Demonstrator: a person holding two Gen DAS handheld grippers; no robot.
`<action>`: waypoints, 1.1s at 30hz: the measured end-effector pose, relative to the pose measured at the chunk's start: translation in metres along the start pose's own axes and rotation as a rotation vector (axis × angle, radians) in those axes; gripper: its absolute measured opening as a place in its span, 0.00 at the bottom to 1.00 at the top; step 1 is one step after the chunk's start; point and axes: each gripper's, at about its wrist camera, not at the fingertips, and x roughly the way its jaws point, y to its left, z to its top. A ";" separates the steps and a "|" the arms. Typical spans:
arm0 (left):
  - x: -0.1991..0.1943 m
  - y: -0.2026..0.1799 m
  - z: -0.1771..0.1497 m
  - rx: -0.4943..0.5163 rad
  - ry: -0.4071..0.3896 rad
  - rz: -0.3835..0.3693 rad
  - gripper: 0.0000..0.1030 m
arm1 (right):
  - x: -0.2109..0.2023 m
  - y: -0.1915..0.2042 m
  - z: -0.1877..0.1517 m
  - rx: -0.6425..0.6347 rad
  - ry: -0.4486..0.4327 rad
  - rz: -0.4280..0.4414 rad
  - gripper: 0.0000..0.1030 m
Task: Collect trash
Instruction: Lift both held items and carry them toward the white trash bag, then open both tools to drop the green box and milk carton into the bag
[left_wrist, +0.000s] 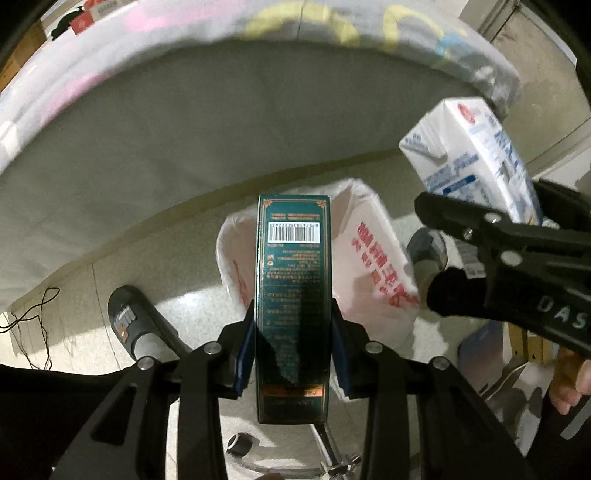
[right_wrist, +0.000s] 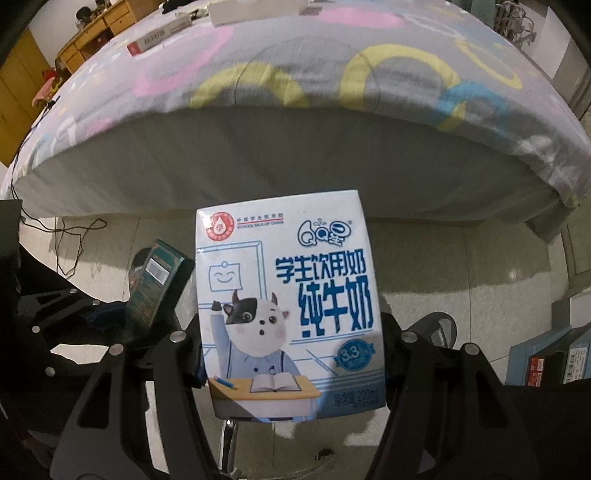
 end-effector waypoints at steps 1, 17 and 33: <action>0.004 0.002 0.000 0.001 0.008 0.006 0.34 | 0.002 0.001 0.000 -0.003 0.004 -0.002 0.60; 0.038 -0.003 0.000 -0.010 0.106 -0.004 0.34 | 0.039 0.005 0.016 -0.028 0.095 -0.028 0.61; 0.053 -0.008 0.001 -0.004 0.169 -0.045 0.56 | 0.063 0.007 0.019 -0.017 0.179 -0.005 0.63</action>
